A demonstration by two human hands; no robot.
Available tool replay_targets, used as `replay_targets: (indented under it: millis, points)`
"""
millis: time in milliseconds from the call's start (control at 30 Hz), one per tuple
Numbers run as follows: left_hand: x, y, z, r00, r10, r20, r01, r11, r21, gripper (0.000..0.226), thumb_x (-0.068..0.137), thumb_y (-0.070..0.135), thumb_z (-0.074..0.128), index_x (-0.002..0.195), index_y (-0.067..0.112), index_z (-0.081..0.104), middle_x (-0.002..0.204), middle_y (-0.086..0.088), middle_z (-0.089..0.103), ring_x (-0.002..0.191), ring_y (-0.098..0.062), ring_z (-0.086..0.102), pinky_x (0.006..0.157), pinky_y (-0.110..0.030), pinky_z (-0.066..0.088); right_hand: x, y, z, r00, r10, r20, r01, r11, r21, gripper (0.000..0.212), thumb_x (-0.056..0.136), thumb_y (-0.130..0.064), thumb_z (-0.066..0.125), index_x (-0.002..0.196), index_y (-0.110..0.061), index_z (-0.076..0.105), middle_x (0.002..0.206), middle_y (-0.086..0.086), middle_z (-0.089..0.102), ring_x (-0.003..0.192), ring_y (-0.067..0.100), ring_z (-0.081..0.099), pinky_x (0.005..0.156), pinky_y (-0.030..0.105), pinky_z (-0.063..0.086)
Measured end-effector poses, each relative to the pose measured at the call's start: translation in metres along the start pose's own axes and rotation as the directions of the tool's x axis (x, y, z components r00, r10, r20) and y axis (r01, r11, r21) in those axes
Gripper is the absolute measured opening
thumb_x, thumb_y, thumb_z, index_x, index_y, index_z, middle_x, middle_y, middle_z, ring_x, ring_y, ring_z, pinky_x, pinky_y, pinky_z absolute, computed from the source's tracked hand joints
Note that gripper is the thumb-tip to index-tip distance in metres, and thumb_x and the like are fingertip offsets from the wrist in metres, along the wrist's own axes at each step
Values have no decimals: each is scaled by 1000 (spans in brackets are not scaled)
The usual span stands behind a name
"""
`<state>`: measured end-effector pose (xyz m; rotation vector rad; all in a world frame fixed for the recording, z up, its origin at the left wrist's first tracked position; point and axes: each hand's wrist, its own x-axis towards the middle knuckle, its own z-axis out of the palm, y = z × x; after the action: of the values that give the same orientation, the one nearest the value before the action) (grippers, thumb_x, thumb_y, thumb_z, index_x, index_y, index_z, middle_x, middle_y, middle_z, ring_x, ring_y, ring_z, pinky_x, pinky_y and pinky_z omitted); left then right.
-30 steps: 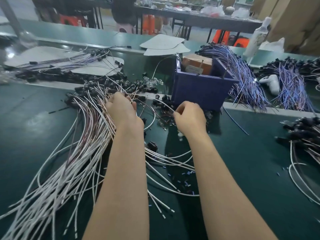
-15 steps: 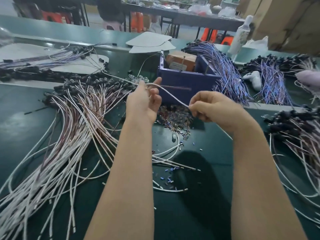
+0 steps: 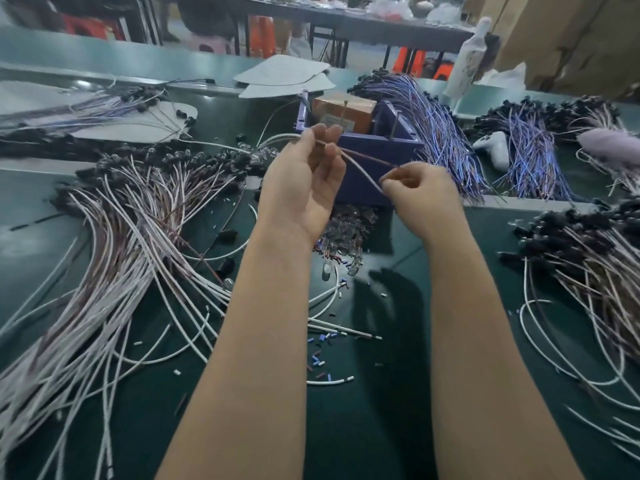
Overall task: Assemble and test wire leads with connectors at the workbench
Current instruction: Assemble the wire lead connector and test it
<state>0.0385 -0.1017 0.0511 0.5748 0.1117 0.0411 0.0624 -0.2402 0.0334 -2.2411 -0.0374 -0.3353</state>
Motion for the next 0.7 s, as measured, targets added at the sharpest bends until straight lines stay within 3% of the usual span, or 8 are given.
replay_targets:
  millis: [100, 233, 367, 467, 533, 633, 700]
  points:
    - [-2, 0, 4, 996, 63, 56, -65, 997, 43, 22, 102, 12, 38, 87, 9, 53, 78, -5, 70, 53, -4, 59, 53, -16, 52, 0, -10, -3, 995, -86, -59, 93, 988, 120, 13, 93, -22, 54, 93, -19, 67, 78, -9, 62, 79, 12, 58, 71, 23, 44]
    - [-1, -1, 4, 996, 78, 35, -80, 995, 65, 20, 102, 12, 39, 88, 8, 53, 75, -4, 72, 55, -3, 63, 53, -15, 52, -5, -18, -7, 989, -124, 84, 77, 903, 424, 22, 95, -10, 45, 102, -18, 65, 85, -8, 72, 82, 4, 65, 72, 16, 50]
    - [2, -5, -3, 994, 62, -93, -51, 993, 109, 19, 102, 12, 39, 88, 8, 51, 76, -5, 70, 51, -1, 61, 50, -13, 50, -5, -12, -12, 970, -94, 223, -25, 877, 479, 13, 93, -18, 55, 99, -23, 65, 85, -3, 75, 87, 13, 70, 86, 30, 53]
    - [4, -9, -7, 993, 30, -115, -12, 988, 153, 13, 101, 10, 41, 92, 7, 50, 77, -5, 71, 50, -1, 60, 49, -13, 50, -5, -11, -9, 971, -135, 199, 84, 966, 245, 18, 95, -34, 55, 91, -22, 68, 86, 0, 73, 87, 18, 69, 88, 39, 53]
    - [5, -13, -8, 994, 16, -105, 12, 965, 262, 10, 100, 8, 42, 94, 9, 50, 74, -2, 71, 49, -2, 57, 48, -13, 49, -6, -13, -4, 954, -164, 251, 135, 982, 128, 24, 97, -33, 51, 90, -19, 69, 84, 4, 73, 86, 22, 69, 87, 45, 52]
    - [7, -17, -10, 993, 32, -114, 19, 904, 426, 9, 99, 9, 45, 93, 12, 51, 79, 0, 70, 47, -1, 47, 44, -11, 44, -8, -15, -2, 936, -160, 315, 150, 987, 56, 27, 98, -22, 49, 77, -19, 65, 60, -2, 62, 58, 10, 59, 67, 30, 49]
    - [9, -13, -13, 984, 37, -173, 25, 938, 346, 6, 99, 12, 47, 95, 10, 52, 83, -1, 69, 43, 0, 45, 41, -11, 42, -8, -12, -7, 933, -126, 336, 115, 992, 50, 29, 98, -22, 49, 74, -21, 66, 52, -7, 50, 51, 9, 47, 58, 24, 41]
